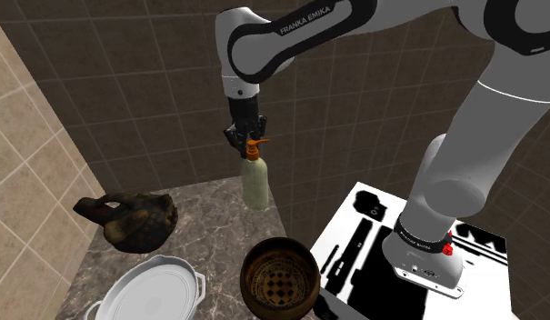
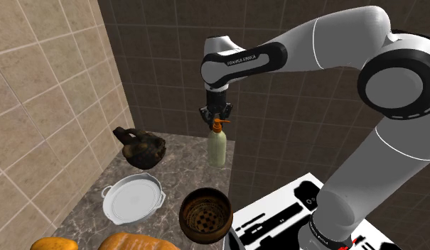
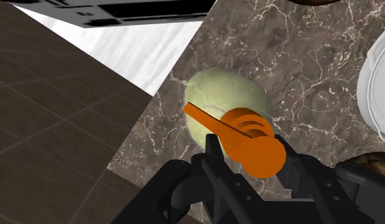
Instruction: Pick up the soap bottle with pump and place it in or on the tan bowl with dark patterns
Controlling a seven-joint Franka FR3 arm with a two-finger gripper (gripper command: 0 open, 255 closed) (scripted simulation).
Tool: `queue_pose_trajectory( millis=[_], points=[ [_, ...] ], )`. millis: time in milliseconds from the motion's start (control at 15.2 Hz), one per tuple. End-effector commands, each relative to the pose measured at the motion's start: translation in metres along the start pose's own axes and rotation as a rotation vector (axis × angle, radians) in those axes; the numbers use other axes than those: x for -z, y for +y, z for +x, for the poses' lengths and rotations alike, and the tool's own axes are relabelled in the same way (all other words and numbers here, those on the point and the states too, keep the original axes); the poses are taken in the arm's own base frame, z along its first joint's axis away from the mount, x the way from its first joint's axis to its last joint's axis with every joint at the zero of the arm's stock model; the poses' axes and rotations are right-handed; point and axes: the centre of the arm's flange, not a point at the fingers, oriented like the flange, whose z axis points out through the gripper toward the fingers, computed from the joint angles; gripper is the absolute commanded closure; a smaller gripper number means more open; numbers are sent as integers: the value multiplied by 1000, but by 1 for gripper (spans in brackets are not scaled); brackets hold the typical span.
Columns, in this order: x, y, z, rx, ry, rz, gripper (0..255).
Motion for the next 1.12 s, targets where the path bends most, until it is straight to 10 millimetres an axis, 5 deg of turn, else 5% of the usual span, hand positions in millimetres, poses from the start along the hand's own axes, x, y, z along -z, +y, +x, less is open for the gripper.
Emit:
queue_pose_trajectory(
  millis=[0, 1056],
  points=[
    [10, -1, 1, 0, 0, 0, 255],
    [94, -4, -5, 0, 0, 0, 255]
  ],
)
